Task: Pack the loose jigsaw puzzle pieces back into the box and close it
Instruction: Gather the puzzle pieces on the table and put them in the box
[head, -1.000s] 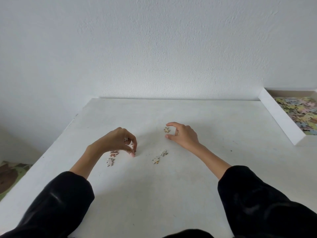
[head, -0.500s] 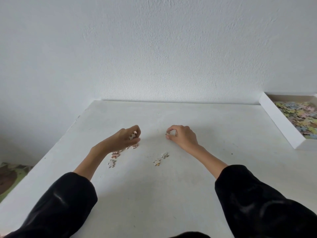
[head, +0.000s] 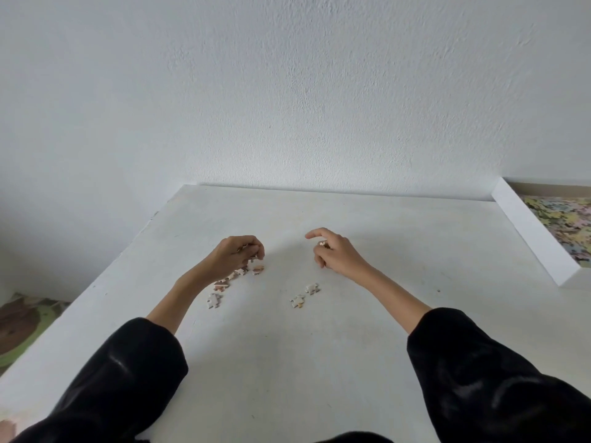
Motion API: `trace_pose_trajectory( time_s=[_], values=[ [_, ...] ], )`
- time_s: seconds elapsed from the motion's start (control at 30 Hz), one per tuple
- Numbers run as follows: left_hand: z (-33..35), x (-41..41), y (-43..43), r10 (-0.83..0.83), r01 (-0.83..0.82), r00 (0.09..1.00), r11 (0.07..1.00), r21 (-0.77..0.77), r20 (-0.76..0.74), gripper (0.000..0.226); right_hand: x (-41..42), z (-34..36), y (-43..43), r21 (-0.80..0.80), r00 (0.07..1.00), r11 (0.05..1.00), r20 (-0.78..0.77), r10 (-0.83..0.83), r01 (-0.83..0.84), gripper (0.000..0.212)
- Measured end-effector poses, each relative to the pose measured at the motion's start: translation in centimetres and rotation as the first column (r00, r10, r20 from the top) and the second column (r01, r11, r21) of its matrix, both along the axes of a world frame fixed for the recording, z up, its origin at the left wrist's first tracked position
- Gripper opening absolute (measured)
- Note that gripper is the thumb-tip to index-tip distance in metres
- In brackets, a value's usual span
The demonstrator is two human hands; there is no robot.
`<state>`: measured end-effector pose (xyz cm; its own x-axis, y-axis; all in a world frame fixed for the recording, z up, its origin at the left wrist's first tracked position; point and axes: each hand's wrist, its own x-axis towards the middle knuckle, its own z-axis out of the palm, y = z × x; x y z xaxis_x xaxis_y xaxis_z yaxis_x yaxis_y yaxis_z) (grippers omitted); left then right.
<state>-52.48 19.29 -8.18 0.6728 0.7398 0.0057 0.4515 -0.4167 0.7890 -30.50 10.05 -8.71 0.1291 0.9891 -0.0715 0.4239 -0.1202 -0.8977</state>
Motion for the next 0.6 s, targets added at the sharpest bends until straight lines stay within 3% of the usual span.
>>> trace_pose_trajectory(
  time_s=[0.13, 0.2, 0.27, 0.33, 0.4, 0.47, 0.53, 0.6],
  values=[
    [0.7, -0.8, -0.5, 0.052, -0.046, 0.997, 0.993, -0.112, 0.057, 0.031, -1.6, 0.5, 0.8, -0.091, 0.885, 0.994, -0.455, -0.095, 0.06, 0.038],
    [1.2, -1.3, -0.8, 0.096, -0.084, 0.991, 0.988, -0.133, 0.092, 0.031, -2.1, 0.7, 1.2, -0.115, 0.833, 0.99, -0.538, -0.128, 0.078, 0.041],
    [1.4, -1.9, -1.2, 0.137, -0.131, 0.987, 0.989, -0.07, 0.088, 0.04, -2.7, 0.8, 1.4, -0.119, 0.847, 0.991, -0.517, -0.12, 0.068, 0.041],
    [1.2, -2.6, -1.3, 0.173, -0.175, 0.984, 0.983, 0.063, 0.037, 0.039, -3.4, 0.7, 1.6, -0.11, 0.901, 0.993, -0.424, -0.093, 0.05, 0.039],
    [0.9, -3.4, -1.3, 0.196, -0.191, 0.98, 0.969, 0.159, -0.018, 0.019, -4.1, 0.3, 1.6, -0.054, 0.961, 0.998, -0.273, -0.035, 0.021, 0.033],
    [0.7, -4.2, -1.3, 0.181, -0.168, 0.982, 0.966, 0.198, -0.049, 0.002, -4.9, -0.2, 1.7, 0.033, 0.999, 0.998, -0.009, 0.047, -0.047, 0.025],
    [0.5, -4.8, -1.2, 0.164, -0.147, 0.985, 0.965, 0.215, -0.063, 0.009, -5.8, -0.6, 1.7, 0.066, 0.952, 0.989, 0.284, 0.111, -0.135, 0.026],
    [0.4, -5.3, -1.2, 0.177, -0.158, 0.982, 0.961, 0.227, -0.067, 0.012, -6.5, -0.6, 1.5, 0.034, 0.879, 0.981, 0.45, 0.158, -0.193, 0.037]
  ],
)
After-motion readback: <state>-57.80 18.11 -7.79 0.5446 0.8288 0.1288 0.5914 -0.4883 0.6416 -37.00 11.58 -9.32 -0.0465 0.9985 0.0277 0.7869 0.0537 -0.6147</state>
